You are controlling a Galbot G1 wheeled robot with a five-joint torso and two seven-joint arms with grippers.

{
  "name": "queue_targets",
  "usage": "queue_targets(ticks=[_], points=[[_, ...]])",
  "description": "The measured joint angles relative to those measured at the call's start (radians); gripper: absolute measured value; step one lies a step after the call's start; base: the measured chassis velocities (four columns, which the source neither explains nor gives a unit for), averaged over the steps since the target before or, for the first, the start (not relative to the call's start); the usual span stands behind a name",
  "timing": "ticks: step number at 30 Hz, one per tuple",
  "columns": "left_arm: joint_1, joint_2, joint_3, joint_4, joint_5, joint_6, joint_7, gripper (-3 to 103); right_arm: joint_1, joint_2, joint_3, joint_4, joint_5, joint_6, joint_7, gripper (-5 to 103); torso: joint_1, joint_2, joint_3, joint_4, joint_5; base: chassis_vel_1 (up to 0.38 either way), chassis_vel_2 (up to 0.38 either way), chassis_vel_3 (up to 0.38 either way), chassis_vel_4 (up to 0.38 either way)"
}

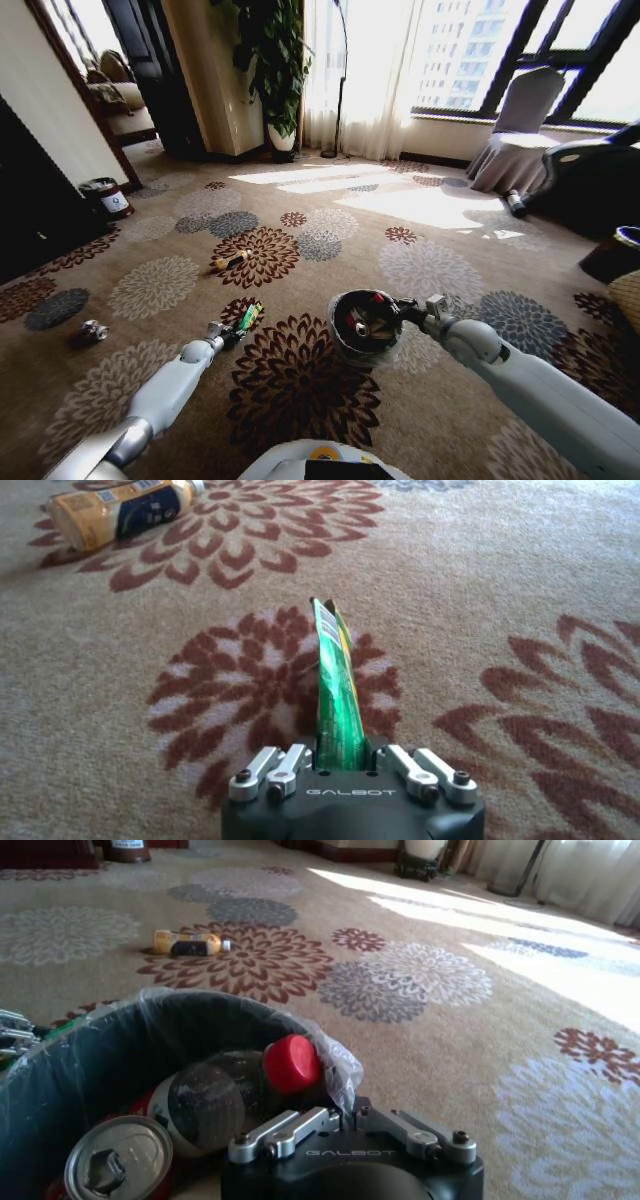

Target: Pick up the trash from the ground and place it into the trash bin.

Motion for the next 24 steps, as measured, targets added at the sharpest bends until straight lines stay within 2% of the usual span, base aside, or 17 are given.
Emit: queue_targets(ticks=[3, 4, 6, 7, 8, 9, 10, 11, 12, 13, 14, 16, 18, 19, 21, 22, 24], points=[[0.001, 0.0, 0.0, 0.0, -0.001, 0.0, 0.002, 30, 0.0, 0.0, 0.0, -0.001, 0.0, 0.001, 0.0, 3, 0.0, 0.0, 0.0, -0.0001, 0.0001, 0.0, 0.0, 0.0, 0.0], [0.005, -0.001, -0.004, -0.002, -0.001, 0.001, 0.002, 23, 0.0, 0.001, 0.0, -0.002, -0.001, 0.002, 0.0, 3, 0.0, 0.0, 0.0, -0.0002, 0.0, 0.0, 0.0, 0.0, 0.0], [0.013, 0.0, -0.011, -0.015, -0.005, 0.008, 0.0, 23, -0.001, 0.001, 0.0, -0.002, -0.002, 0.002, 0.0, 3, 0.0, 0.0, 0.0, -0.0001, 0.0, 0.0, 0.0, 0.0, 0.0], [0.024, 0.004, -0.019, -0.039, -0.014, 0.021, -0.006, 15, -0.002, 0.002, 0.0, -0.002, -0.002, 0.002, 0.0, 3, 0.0, 0.0, 0.0, -0.0001, -0.0002, 0.0, 0.0, 0.0, 0.0], [0.031, 0.007, -0.025, -0.057, -0.023, 0.027, -0.013, 15, -0.003, 0.002, 0.001, -0.001, -0.002, 0.002, 0.0, 3, 0.0, 0.0, 0.0, 0.0, -0.0004, 0.0, 0.0, 0.0, 0.0], [0.052, 0.023, -0.04, -0.123, -0.047, 0.034, -0.034, 8, -0.005, 0.001, 0.004, 0.001, -0.002, 0.002, 0.0, 3, 0.0, 0.0, 0.0, 0.0, -0.0004, 0.0, 0.0, 0.0, 0.0], [0.052, 0.023, -0.04, -0.123, -0.047, 0.034, -0.034, 8, -0.005, 0.001, 0.004, 0.001, -0.002, 0.002, 0.0, 3, 0.0, 0.0, 0.0, 0.0, -0.0004, 0.0, 0.0, 0.0, 0.0], [0.067, 0.038, -0.051, -0.191, -0.06, 0.034, -0.053, 8, -0.006, 0.001, 0.009, 0.001, -0.002, 0.002, 0.0, 3, 0.0, 0.0, 0.0, 0.0001, 0.0, 0.0, 0.0, 0.0, 0.0], [0.085, 0.058, -0.058, -0.289, -0.08, 0.018, -0.095, 2, -0.008, 0.0, 0.016, 0.001, -0.001, 0.002, 0.0, 3, 0.0, 0.0, 0.0, 0.0001, 0.0003, 0.0, 0.0, 0.0, 0.0], [0.093, 0.069, -0.059, -0.347, -0.09, 0.01, -0.123, 2, -0.009, 0.0, 0.021, 0.0, -0.001, 0.002, 0.0, 3, 0.0, 0.0, 0.0, 0.0002, 0.0002, 0.0, 0.0, 0.0, 0.0], [0.093, 0.069, -0.059, -0.347, -0.09, 0.01, -0.123, 2, -0.009, 0.0, 0.021, 0.0, -0.001, 0.002, 0.0, 3, 0.0, 0.0, 0.0, 0.0002, 0.0002, 0.0, 0.0, 0.0, 0.0], [0.104, 0.1, -0.059, -0.535, -0.115, -0.006, -0.188, 0, -0.011, 0.001, 0.032, -0.001, 0.0, 0.001, 0.0, 3, 0.0, 0.0, 0.0, -0.0001, 0.0, 0.0, 0.0, 0.0, 0.0], [0.092, 0.119, -0.049, -0.657, -0.114, -0.017, -0.218, 0, -0.003, 0.002, 0.027, 0.005, 0.006, -0.007, 0.0, 3, 0.0, 0.0, 0.0, -0.0003, 0.0006, 0.0, 0.0, 0.0, 0.0], [0.092, 0.119, -0.049, -0.657, -0.114, -0.017, -0.218, 0, -0.003, 0.002, 0.027, 0.005, 0.006, -0.007, 0.0, 3, 0.0, 0.0, 0.0, -0.0003, 0.0006, 0.0, 0.0, 0.0, 0.0], [0.065, 0.127, -0.022, -0.735, -0.112, -0.017, -0.242, 0, 0.007, 0.002, 0.013, 0.015, 0.015, -0.017, 0.001, 3, 0.0, 0.0, 0.0, -0.0001, 0.0003, 0.0, 0.0, 0.0, 0.0], [0.025, 0.13, 0.031, -0.812, -0.124, -0.005, -0.278, 0, 0.02, 0.004, -0.009, 0.023, 0.028, -0.029, 0.0, 3, 0.0, 0.0, 0.0, 0.0, 0.0002, 0.0, 0.0, 0.0, 0.0], [0.004, 0.131, 0.059, -0.846, -0.13, 0.003, -0.295, 0, 0.026, 0.005, -0.018, 0.023, 0.034, -0.032, 0.0, 3, 0.0, 0.0, 0.0, 0.0, 0.0003, 0.0, 0.0, 0.0, 0.0]])
